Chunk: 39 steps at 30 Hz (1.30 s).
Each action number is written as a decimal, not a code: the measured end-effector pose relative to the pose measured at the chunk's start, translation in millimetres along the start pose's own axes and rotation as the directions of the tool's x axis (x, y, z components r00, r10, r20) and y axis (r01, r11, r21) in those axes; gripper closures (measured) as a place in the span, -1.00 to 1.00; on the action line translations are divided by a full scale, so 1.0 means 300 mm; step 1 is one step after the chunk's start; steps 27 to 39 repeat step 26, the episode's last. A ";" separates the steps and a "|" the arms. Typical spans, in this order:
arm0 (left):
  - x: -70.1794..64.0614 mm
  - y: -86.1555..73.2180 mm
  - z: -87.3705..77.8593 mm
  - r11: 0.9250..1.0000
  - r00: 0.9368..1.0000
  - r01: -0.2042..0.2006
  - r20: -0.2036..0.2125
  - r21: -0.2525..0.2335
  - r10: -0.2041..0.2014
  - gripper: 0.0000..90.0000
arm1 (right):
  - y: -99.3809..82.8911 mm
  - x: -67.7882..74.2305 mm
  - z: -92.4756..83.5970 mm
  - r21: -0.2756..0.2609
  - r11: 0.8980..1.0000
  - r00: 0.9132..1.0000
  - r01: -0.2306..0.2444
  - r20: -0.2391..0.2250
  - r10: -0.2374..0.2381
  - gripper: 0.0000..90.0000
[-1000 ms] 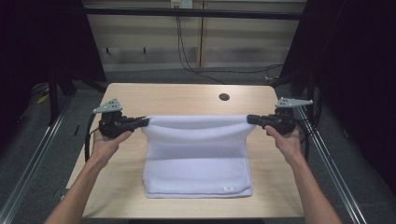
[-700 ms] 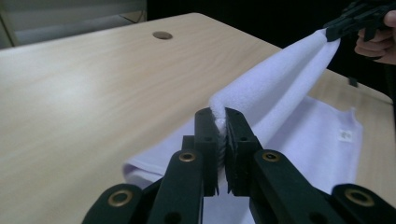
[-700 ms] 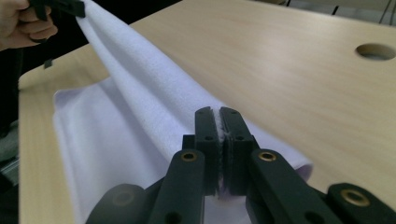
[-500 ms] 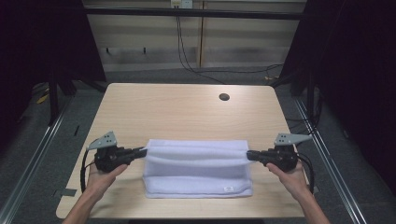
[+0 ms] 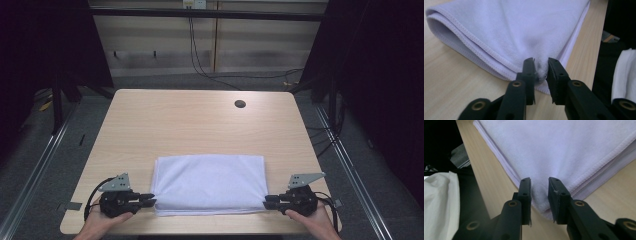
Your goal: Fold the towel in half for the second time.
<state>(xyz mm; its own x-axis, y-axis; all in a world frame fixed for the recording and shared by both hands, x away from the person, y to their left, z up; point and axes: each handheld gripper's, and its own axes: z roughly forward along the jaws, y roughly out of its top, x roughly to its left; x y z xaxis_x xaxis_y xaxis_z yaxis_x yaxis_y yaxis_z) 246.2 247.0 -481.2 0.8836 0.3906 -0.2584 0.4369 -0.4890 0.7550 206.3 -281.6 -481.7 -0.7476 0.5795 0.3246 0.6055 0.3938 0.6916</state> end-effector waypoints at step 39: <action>0.152 0.056 -0.042 0.971 0.933 0.146 -0.302 -0.188 -0.198 -0.41 | 0.092 -0.118 -0.073 -0.409 0.912 0.955 -0.032 0.256 0.148 -0.23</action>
